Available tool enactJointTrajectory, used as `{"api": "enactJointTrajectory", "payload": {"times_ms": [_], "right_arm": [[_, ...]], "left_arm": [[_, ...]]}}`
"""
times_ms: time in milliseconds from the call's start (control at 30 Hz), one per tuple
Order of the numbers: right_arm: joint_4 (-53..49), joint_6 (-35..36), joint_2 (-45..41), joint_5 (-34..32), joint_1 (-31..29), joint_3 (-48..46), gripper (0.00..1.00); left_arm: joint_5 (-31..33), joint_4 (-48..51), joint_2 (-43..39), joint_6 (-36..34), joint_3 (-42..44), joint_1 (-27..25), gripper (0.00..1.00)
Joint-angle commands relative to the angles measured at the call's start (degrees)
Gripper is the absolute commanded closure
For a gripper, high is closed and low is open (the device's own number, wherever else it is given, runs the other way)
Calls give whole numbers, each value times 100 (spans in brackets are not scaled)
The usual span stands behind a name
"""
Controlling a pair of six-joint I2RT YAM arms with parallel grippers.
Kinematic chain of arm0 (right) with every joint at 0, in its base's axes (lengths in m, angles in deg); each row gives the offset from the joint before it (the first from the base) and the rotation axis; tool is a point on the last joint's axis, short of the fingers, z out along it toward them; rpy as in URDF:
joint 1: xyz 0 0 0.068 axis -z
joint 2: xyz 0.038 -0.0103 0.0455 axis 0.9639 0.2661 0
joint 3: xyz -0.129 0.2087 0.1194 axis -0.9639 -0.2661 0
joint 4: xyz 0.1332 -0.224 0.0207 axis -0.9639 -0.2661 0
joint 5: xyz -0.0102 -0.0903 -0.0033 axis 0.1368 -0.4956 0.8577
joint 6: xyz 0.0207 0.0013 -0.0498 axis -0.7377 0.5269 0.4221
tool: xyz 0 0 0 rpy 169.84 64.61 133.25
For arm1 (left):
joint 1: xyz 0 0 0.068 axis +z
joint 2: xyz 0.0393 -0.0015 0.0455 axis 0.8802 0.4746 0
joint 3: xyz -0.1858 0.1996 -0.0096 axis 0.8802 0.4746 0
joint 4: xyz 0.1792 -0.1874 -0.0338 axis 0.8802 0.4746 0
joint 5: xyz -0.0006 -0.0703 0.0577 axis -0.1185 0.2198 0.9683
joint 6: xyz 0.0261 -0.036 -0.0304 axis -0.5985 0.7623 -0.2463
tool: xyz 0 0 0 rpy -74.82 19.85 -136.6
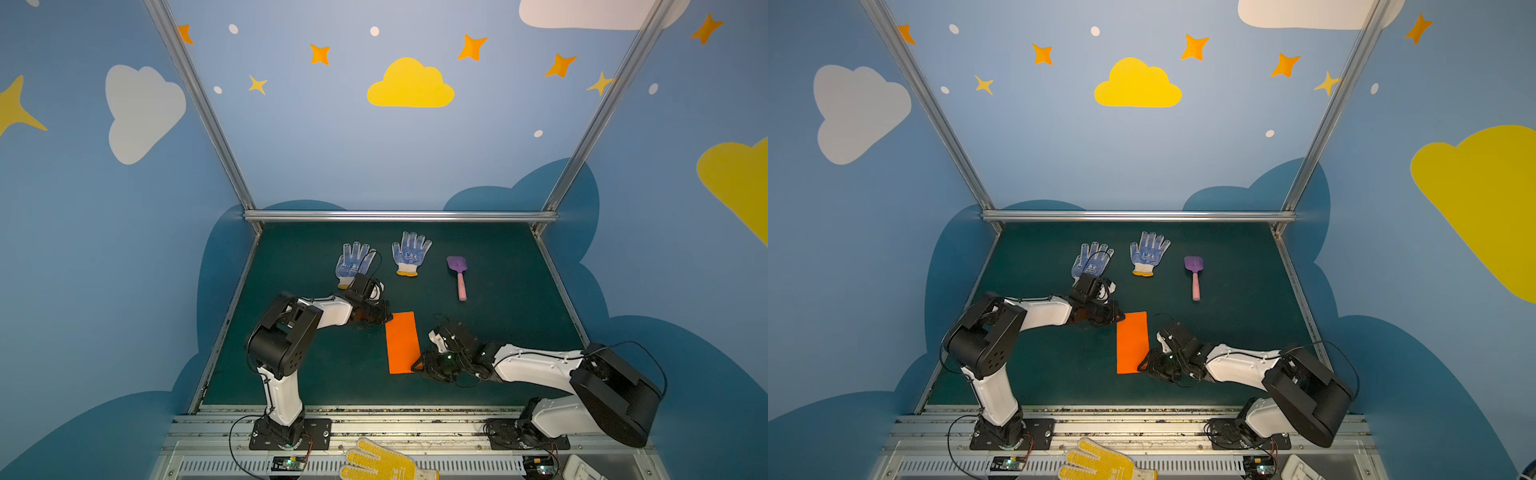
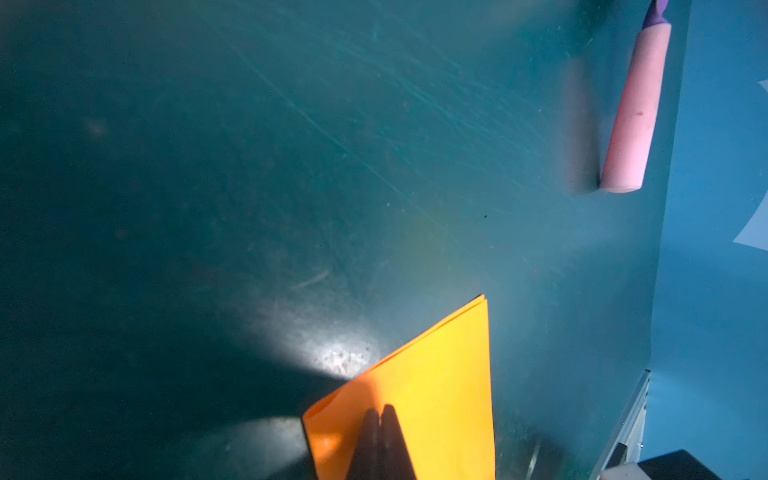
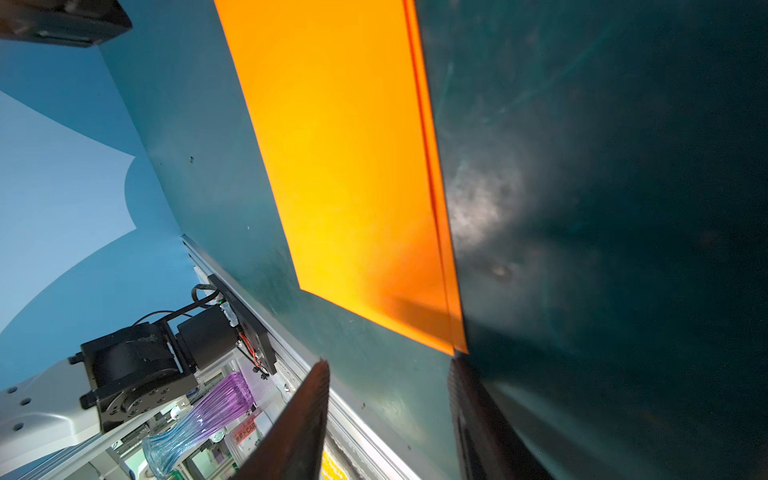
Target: Fold a paper plane with a square sheet of paper (fold left side to right side)
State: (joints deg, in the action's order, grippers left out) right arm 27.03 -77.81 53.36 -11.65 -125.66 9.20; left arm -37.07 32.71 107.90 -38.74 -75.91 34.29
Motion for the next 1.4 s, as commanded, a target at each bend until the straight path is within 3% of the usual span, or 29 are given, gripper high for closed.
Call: {"api": "enactJointTrajectory", "payload": {"times_ms": [0,300,500,667,1000,1367], "right_arm": [[99,-160,228,-196,-44,-109,51],[268,5,228,-273,181,100,53],[-484,198,-148,-429,279,257,52],[-524,30,-381,-390,253,-42,50],[-44,-290,72,-356,-186,-72,51],[135,-299,482,-474,-84,155,52]], "left_arm": [[207,111,141,-25,153,21,96],[197,68,158,-8,191,20,96],[180,54,134,0,200,21,96],[180,50,131,-9,191,18,96],[182,32,164,0,186,15,96],[181,24,141,-8,200,21,96]]}}
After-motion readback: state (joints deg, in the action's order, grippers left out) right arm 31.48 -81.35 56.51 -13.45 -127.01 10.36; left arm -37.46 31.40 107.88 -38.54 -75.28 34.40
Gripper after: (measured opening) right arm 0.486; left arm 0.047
